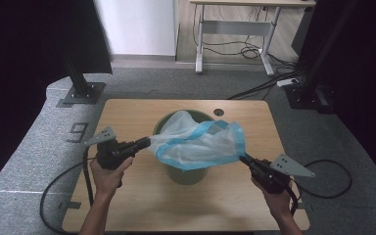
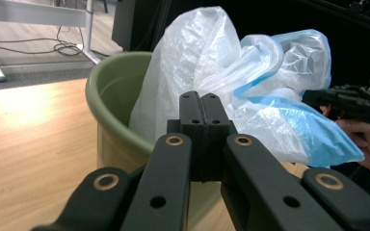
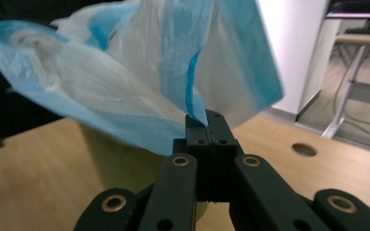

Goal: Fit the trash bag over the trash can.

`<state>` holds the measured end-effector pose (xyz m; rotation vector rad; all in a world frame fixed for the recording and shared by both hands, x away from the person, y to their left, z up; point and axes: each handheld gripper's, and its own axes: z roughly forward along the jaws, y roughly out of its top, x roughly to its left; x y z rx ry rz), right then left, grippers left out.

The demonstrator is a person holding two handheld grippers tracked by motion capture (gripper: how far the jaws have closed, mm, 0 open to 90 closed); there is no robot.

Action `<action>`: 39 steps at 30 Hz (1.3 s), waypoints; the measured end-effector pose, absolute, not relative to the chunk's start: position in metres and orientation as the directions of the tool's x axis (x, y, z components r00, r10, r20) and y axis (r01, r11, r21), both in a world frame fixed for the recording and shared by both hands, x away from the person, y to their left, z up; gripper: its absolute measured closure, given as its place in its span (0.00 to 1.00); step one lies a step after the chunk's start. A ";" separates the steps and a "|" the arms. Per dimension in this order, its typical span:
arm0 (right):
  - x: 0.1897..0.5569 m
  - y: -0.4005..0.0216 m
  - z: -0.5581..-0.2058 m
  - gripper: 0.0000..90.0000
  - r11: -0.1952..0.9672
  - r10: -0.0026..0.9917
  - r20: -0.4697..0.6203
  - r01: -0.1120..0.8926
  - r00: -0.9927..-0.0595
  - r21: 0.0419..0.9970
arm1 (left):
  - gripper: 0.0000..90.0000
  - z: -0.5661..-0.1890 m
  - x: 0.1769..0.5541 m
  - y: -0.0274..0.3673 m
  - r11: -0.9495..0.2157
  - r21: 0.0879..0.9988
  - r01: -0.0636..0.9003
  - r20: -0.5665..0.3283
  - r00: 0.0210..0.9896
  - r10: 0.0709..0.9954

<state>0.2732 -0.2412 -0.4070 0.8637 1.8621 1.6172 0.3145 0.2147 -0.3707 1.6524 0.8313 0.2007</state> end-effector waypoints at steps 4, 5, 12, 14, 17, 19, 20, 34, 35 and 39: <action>0.270 -0.236 -0.424 0.98 0.101 0.728 0.042 0.168 -0.685 0.981 | 1.00 -0.383 0.312 0.218 -0.046 0.903 0.427 -0.308 0.719 0.623; 0.270 -0.236 -0.424 0.98 0.101 0.728 0.042 0.168 -0.685 0.981 | 1.00 -0.383 0.312 0.218 -0.046 0.903 0.427 -0.308 0.719 0.623; 0.275 -0.225 -0.448 0.98 0.125 0.701 0.074 0.224 -0.710 0.967 | 1.00 -0.403 0.317 0.222 -0.062 0.879 0.473 -0.333 0.701 0.631; 0.280 -0.223 -0.455 0.98 0.123 0.695 0.096 0.250 -0.712 0.961 | 1.00 -0.408 0.319 0.222 -0.075 0.871 0.486 -0.332 0.693 0.640; 0.283 -0.222 -0.460 0.99 0.116 0.694 0.117 0.271 -0.710 0.956 | 1.00 -0.411 0.320 0.222 -0.080 0.867 0.492 -0.331 0.689 0.644; 0.287 -0.222 -0.466 0.98 0.108 0.697 0.135 0.289 -0.704 0.951 | 1.00 -0.414 0.322 0.222 -0.080 0.865 0.495 -0.331 0.683 0.651; 0.288 -0.222 -0.468 0.99 0.106 0.698 0.139 0.294 -0.702 0.950 | 1.00 -0.415 0.323 0.222 -0.079 0.863 0.498 -0.331 0.678 0.656; 0.301 -0.225 -0.465 0.98 0.110 0.723 0.133 0.303 -0.678 0.947 | 0.91 -0.398 0.323 0.219 -0.090 0.890 0.447 -0.287 0.704 0.650; 0.301 -0.225 -0.464 0.98 0.111 0.723 0.131 0.301 -0.678 0.947 | 0.86 -0.393 0.321 0.219 -0.093 0.896 0.434 -0.274 0.705 0.654; 0.300 -0.225 -0.461 0.98 0.114 0.724 0.123 0.293 -0.679 0.949 | 0.71 -0.382 0.316 0.218 -0.089 0.917 0.388 -0.240 0.717 0.654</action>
